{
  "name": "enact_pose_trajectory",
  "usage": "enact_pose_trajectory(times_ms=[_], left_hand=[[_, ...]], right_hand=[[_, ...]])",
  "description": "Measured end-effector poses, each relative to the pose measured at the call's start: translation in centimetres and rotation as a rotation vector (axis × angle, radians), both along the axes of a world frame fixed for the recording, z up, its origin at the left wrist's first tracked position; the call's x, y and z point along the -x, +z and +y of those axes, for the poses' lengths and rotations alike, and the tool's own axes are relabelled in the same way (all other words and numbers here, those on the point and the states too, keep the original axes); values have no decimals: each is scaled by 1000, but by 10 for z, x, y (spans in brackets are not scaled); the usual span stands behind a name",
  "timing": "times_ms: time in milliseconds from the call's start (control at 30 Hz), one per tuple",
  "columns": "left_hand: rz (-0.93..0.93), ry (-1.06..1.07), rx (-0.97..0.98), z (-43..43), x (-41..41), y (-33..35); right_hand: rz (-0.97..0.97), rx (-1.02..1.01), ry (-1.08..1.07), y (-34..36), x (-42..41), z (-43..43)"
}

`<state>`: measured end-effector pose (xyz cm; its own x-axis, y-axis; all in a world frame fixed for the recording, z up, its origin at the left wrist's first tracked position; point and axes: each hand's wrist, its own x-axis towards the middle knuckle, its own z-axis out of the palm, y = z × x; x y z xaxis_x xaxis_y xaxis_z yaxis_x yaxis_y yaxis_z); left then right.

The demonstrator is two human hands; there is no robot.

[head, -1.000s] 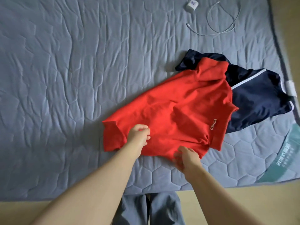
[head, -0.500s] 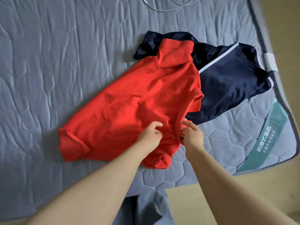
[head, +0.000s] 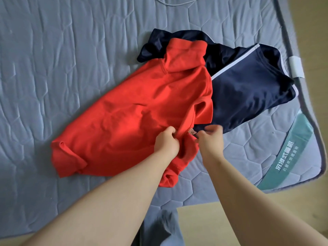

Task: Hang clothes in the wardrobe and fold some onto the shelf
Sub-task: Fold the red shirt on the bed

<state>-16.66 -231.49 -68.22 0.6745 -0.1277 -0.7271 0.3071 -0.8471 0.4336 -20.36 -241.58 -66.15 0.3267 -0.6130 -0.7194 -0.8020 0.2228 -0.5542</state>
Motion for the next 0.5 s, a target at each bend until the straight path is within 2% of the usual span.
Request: enact_pose_trajectory(times_ms=[100, 267, 367, 500], left_hand=[[-71, -88, -1, 6, -4, 10], [-132, -243, 18, 23, -22, 39], [-172, -226, 17, 42, -37, 62], [-122, -130, -14, 73, -48, 86]], right_hand=[[-13, 245, 71, 2, -10, -5], [-57, 300, 358, 16, -30, 5], [-27, 318, 468, 24, -41, 17], [91, 358, 568, 37, -48, 36]])
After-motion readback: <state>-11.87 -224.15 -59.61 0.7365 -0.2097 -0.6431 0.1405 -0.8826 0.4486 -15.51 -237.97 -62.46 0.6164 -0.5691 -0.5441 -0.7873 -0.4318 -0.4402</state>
